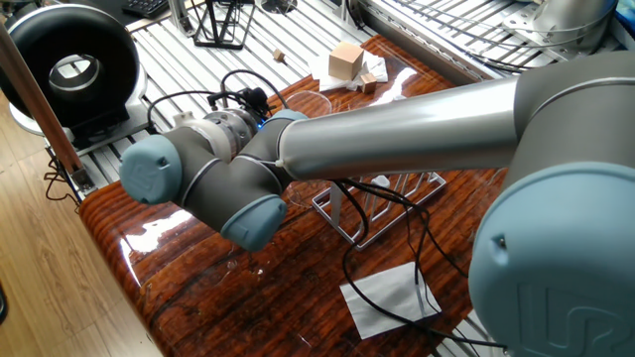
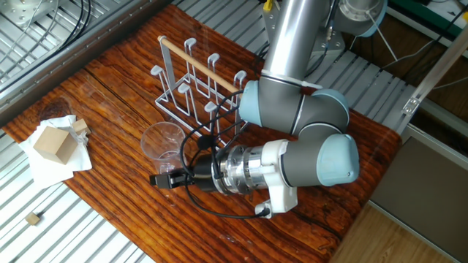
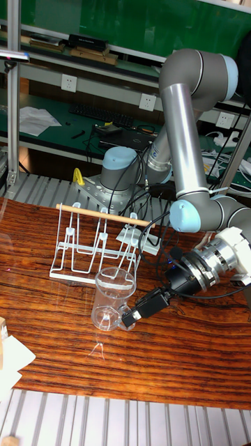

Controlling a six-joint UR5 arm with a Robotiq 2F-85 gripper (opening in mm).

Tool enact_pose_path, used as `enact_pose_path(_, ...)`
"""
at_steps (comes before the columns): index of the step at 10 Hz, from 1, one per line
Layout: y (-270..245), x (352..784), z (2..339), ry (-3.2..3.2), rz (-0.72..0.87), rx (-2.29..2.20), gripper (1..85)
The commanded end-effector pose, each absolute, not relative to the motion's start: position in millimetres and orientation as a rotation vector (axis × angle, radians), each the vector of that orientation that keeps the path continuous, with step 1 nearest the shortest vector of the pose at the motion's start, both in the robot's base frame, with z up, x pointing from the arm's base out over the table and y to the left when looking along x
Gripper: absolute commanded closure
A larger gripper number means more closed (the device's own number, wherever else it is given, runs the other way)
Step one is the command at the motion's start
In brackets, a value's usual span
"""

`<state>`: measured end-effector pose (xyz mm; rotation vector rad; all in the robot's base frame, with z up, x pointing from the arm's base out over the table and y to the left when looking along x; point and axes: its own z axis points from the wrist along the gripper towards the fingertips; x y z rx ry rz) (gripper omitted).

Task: Put the cup on the cup rack

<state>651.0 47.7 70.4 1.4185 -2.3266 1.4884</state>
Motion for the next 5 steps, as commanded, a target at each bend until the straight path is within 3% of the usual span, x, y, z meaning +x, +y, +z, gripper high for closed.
enact_pose_path(1, 43.4, 650.1, 68.9, -2.327, 1.483, 1.410, 44.0)
enact_pose_path(5, 42.9, 650.2, 69.0, -2.324, 1.484, 1.412, 51.3)
